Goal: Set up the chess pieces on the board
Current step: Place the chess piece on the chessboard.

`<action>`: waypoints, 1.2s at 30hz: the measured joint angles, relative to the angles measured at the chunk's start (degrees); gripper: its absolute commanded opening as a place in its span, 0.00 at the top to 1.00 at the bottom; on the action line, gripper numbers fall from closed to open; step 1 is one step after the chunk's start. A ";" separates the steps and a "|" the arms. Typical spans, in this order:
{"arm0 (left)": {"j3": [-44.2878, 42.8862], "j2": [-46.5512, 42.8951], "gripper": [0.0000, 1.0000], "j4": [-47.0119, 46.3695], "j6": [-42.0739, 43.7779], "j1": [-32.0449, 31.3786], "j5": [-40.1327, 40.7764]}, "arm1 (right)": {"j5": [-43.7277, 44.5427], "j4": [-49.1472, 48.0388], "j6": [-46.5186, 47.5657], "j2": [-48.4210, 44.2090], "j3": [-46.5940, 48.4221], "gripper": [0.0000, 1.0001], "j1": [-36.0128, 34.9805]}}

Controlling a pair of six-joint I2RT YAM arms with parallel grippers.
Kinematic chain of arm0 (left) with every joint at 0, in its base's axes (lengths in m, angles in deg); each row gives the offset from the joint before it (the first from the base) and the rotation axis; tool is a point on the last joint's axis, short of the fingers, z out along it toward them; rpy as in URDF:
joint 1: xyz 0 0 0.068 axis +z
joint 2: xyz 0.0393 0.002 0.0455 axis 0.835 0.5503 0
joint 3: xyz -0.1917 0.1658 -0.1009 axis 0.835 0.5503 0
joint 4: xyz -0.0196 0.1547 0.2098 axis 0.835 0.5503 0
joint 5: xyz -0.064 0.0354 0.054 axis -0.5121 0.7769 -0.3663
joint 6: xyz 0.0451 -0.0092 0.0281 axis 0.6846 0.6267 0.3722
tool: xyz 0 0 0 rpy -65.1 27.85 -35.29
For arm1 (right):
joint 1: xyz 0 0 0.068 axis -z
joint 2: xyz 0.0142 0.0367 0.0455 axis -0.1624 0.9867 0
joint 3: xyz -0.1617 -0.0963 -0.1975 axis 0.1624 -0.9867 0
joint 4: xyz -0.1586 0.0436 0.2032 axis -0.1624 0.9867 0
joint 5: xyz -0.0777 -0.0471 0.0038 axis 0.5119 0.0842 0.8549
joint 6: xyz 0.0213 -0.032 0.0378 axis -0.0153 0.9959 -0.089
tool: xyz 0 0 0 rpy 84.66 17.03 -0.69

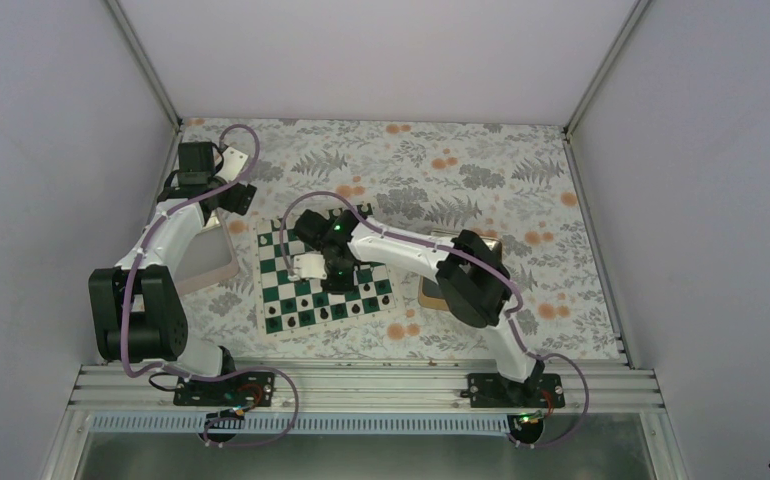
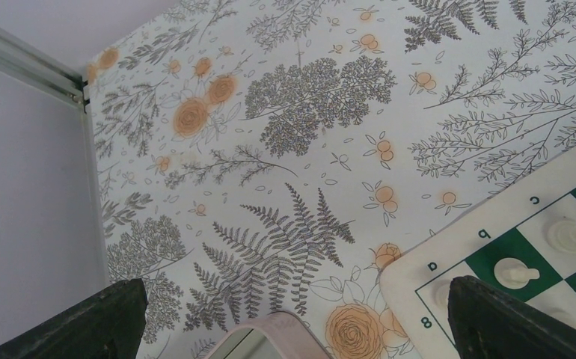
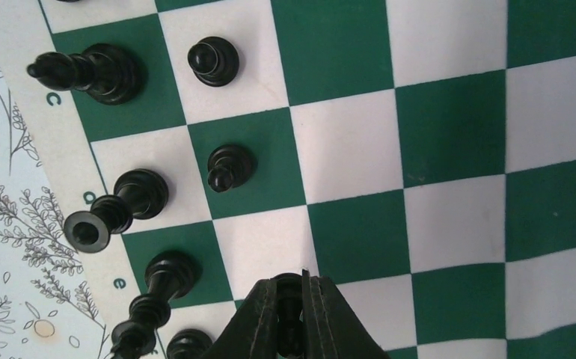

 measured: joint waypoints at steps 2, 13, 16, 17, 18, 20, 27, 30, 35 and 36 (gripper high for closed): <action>0.00 0.00 0.00 0.00 0.00 0.00 0.00 | -0.39 -0.20 0.00 0.50 -0.02 0.91 0.00; 0.00 0.00 0.00 0.00 0.00 0.00 0.02 | -1.31 -0.35 0.00 2.38 -0.11 0.91 -0.04; 0.00 0.00 0.00 0.00 0.02 -0.02 0.00 | -1.33 -0.35 0.02 2.56 -0.11 0.91 -0.04; 0.00 0.00 0.00 0.00 0.00 -0.02 0.02 | -1.33 -0.35 0.02 2.64 -0.11 0.90 -0.04; 0.00 0.00 0.00 0.00 0.02 -0.02 0.00 | -1.33 -0.37 0.02 2.78 -0.11 0.90 -0.04; 0.00 0.00 0.00 0.00 0.02 -0.02 0.00 | -1.33 -0.37 0.02 3.08 -0.11 0.90 -0.04; 0.00 0.00 0.00 0.00 0.02 -0.11 0.00 | -1.40 -0.35 0.02 3.23 -0.11 0.86 -0.04; 0.00 0.00 0.00 0.00 0.02 -0.17 0.00 | -1.53 -0.35 0.00 3.23 -0.11 0.78 -0.04; 0.00 0.00 0.00 0.00 0.02 -0.15 0.00 | -2.08 -0.33 0.00 3.23 -0.11 0.73 -0.04; 0.00 0.00 0.00 0.00 0.02 -0.17 0.00 | -2.12 -0.33 0.02 3.23 -0.09 0.70 -0.04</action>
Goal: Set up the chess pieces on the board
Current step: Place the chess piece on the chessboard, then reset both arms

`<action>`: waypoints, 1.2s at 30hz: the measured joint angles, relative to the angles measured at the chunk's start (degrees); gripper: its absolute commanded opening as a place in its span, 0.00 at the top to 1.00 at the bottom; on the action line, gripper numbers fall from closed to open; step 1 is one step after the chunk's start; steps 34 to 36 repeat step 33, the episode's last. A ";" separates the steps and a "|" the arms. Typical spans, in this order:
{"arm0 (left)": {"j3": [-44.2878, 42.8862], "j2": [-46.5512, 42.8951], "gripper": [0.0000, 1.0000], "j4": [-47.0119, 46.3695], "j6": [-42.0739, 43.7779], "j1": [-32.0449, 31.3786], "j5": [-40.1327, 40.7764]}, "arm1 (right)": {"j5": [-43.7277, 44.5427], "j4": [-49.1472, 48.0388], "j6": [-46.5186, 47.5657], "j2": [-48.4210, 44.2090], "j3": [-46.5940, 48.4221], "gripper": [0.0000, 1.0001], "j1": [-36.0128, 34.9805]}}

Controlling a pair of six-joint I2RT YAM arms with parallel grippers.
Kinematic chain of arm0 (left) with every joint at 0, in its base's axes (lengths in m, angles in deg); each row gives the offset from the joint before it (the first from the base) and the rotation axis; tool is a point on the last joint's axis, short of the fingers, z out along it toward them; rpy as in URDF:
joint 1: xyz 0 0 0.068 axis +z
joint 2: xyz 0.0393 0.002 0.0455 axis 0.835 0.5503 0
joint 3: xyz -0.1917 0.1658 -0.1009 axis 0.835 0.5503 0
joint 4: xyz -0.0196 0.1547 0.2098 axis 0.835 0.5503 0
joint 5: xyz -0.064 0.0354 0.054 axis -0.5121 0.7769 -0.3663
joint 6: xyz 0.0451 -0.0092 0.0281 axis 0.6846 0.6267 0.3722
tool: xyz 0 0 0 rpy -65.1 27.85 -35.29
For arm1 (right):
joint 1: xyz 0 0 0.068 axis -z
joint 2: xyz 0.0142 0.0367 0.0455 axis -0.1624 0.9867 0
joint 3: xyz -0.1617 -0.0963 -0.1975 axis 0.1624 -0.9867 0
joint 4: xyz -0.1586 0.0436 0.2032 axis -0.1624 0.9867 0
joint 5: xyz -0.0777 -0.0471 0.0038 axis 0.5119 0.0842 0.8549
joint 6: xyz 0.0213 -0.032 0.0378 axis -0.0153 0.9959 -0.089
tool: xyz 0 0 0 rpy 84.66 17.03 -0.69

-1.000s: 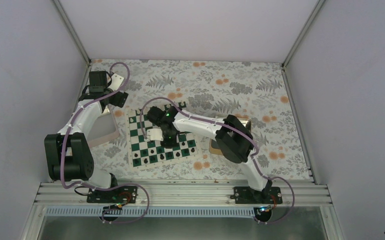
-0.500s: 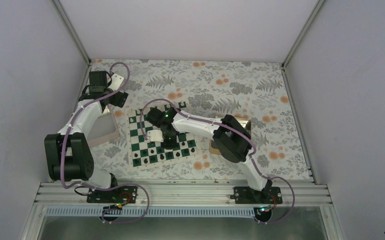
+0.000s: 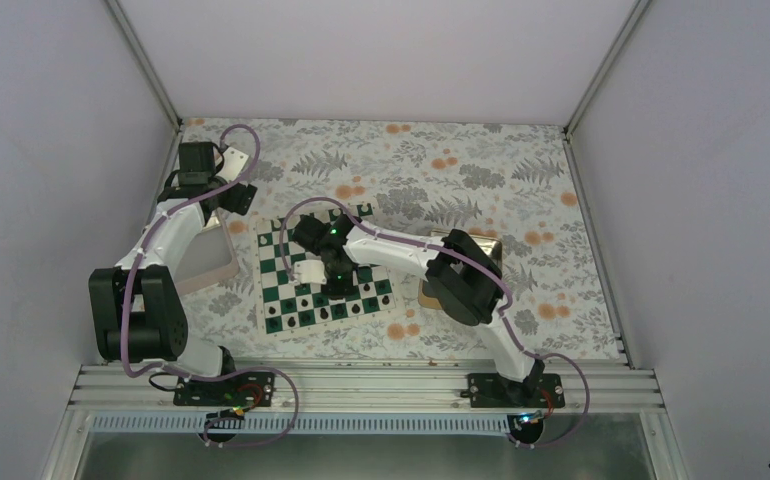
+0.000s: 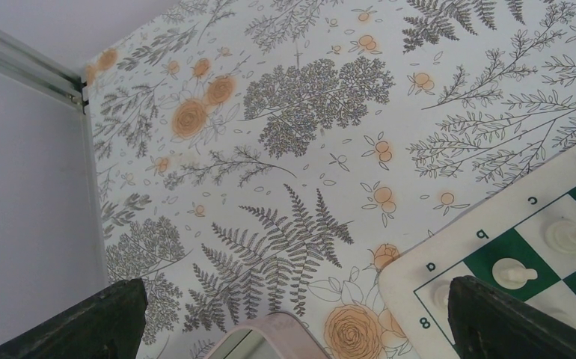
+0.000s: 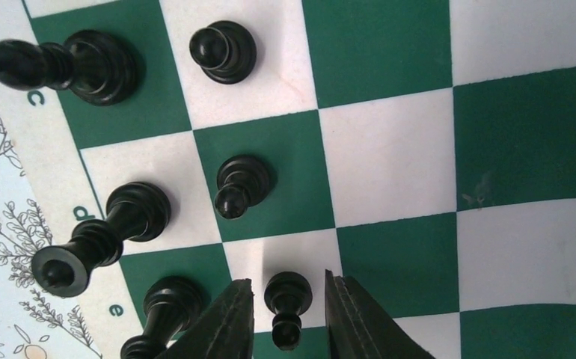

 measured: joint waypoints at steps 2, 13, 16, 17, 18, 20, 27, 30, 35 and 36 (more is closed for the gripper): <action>0.00 0.00 0.00 0.00 0.00 0.00 0.02 | 0.02 -0.02 0.00 -0.02 0.07 0.67 0.02; 0.02 -0.07 0.00 -1.07 -0.31 0.02 0.87 | -3.93 1.42 1.62 -11.47 8.68 0.45 12.74; 0.02 -0.28 0.00 -1.29 -0.81 0.00 0.92 | -4.66 0.72 2.29 -20.02 8.61 0.09 22.51; 0.02 -0.48 0.00 -1.38 -1.14 0.00 0.90 | -4.42 -0.04 2.40 -23.15 7.78 0.01 26.23; 0.02 -0.74 0.00 -1.42 -1.38 0.00 0.92 | -4.07 -1.09 2.40 -26.12 6.27 0.00 29.94; 0.02 -1.42 0.00 -1.88 -1.92 0.00 1.18 | -2.84 -3.89 2.51 -31.69 1.55 0.00 36.85; 0.02 -2.75 0.00 -3.96 -3.89 0.00 2.27 | 3.56 -19.21 -0.83 -41.29 -18.95 0.00 54.53; 0.02 -3.02 0.00 -4.48 -4.37 0.00 2.71 | 4.94 -24.70 -2.29 -41.29 -24.04 0.00 56.41; 0.04 -3.04 0.00 -4.72 -4.50 0.00 3.10 | 4.98 -28.35 -3.28 -41.29 -25.46 0.00 56.39; 0.04 -3.04 0.00 -4.72 -4.50 0.00 3.10 | 4.98 -28.35 -3.28 -41.29 -25.46 0.00 56.39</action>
